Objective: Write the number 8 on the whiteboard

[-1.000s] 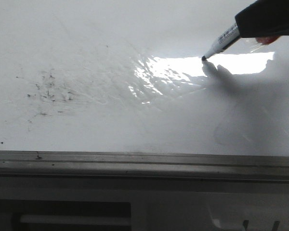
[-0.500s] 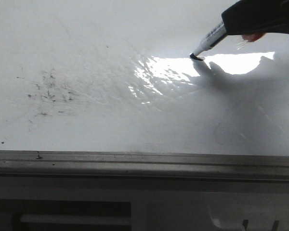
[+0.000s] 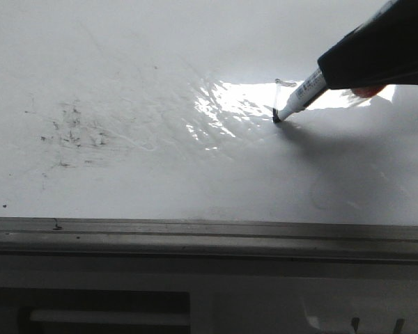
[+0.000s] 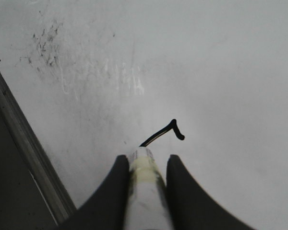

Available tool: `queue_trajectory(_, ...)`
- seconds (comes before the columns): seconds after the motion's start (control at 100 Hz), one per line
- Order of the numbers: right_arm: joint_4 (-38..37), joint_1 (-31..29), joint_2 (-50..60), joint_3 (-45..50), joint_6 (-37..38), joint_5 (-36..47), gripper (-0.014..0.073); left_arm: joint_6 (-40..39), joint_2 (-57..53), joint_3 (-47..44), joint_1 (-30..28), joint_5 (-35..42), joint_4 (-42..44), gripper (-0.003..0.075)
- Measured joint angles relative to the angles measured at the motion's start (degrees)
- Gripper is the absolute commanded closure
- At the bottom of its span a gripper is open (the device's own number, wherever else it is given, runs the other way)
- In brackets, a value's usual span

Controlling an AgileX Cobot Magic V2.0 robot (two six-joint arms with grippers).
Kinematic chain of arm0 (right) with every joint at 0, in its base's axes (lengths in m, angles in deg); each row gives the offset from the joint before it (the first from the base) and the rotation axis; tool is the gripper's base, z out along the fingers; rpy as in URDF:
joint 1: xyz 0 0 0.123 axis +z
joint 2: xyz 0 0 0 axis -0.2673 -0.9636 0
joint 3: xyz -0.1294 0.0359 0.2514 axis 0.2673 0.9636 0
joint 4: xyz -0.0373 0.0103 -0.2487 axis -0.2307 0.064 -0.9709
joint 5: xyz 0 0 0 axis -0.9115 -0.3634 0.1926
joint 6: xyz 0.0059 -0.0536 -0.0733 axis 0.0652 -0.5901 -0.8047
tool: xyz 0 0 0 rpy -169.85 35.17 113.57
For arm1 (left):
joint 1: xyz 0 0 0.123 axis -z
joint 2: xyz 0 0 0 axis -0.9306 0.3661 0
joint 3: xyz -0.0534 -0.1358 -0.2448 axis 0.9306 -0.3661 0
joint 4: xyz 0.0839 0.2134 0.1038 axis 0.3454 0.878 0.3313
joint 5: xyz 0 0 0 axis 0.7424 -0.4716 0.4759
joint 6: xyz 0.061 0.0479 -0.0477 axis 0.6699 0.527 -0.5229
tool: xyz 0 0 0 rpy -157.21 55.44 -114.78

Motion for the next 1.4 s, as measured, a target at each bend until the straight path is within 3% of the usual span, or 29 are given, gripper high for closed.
queue_trajectory(0.29,0.44,-5.36,6.37,0.0,0.18,-6.98,0.0637,0.0,0.0,0.0,0.0,0.0,0.0,0.0741)
queue_trajectory(0.54,0.1,-3.8,7.84,0.46,0.16,-11.36,0.0637,0.0,0.0,0.0,0.0,0.0,0.0,0.0741)
queue_trajectory(0.88,0.76,0.76,3.96,1.09,0.06,-8.15,0.0637,0.0,0.0,0.0,0.0,0.0,0.0,0.0741)
queue_trajectory(1.4,-0.82,-2.83,2.17,-4.14,0.06,-6.59,0.0637,0.0,0.0,0.0,0.0,0.0,0.0,0.0741)
